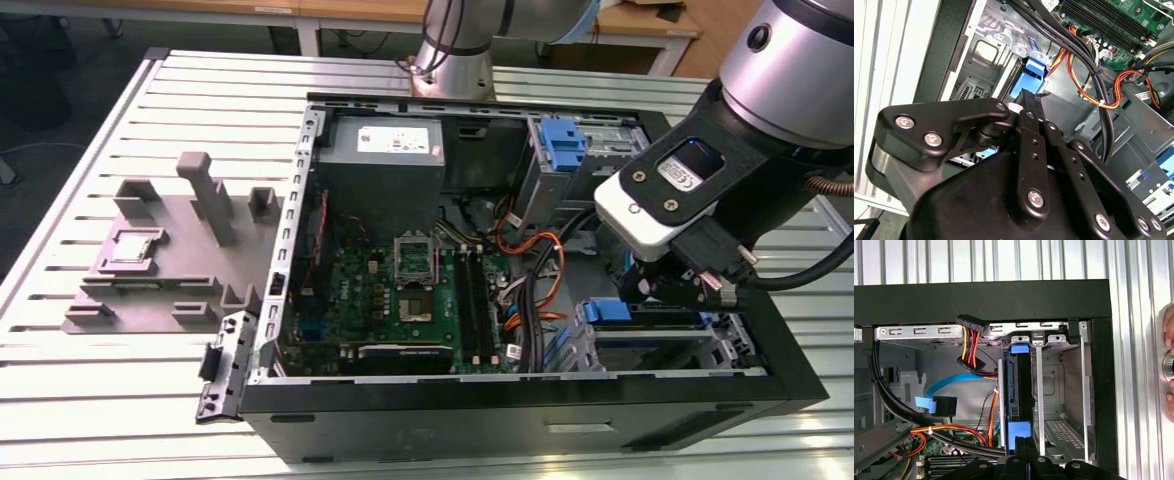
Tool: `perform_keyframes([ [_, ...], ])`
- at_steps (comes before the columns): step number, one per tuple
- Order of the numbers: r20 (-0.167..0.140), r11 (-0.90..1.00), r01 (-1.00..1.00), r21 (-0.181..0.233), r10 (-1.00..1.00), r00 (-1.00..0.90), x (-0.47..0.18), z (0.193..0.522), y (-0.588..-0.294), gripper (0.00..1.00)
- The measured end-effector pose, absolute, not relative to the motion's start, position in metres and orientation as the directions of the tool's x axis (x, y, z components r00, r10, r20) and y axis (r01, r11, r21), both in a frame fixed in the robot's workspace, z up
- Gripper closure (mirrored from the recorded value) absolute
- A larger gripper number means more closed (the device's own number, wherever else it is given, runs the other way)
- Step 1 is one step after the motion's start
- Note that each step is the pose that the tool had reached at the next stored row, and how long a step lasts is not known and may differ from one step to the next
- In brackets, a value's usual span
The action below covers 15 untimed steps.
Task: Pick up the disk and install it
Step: 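Insert the first disk wire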
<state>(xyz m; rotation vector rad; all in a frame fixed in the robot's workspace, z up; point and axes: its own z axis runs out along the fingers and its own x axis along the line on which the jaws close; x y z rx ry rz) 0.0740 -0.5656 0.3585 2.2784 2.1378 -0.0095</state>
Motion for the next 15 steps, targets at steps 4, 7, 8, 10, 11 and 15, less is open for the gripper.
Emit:
perform_keyframes([
  [4,-0.016,-0.064,0.998,0.009,0.998,0.064,0.077,0.359,-0.566,0.9],
  [7,-0.016,-0.064,0.998,0.008,0.998,0.064,0.081,0.358,-0.566,0.9],
  [8,-0.016,-0.064,0.998,0.008,0.998,0.064,0.083,0.358,-0.566,0.9],
  [10,-0.016,-0.064,0.998,0.008,0.998,0.064,0.087,0.358,-0.566,0.9],
  [11,-0.016,-0.064,0.998,0.008,0.998,0.064,0.089,0.358,-0.566,0.9],
  [15,-0.016,-0.064,0.998,0.008,0.998,0.064,0.092,0.358,-0.566,0.9],
])
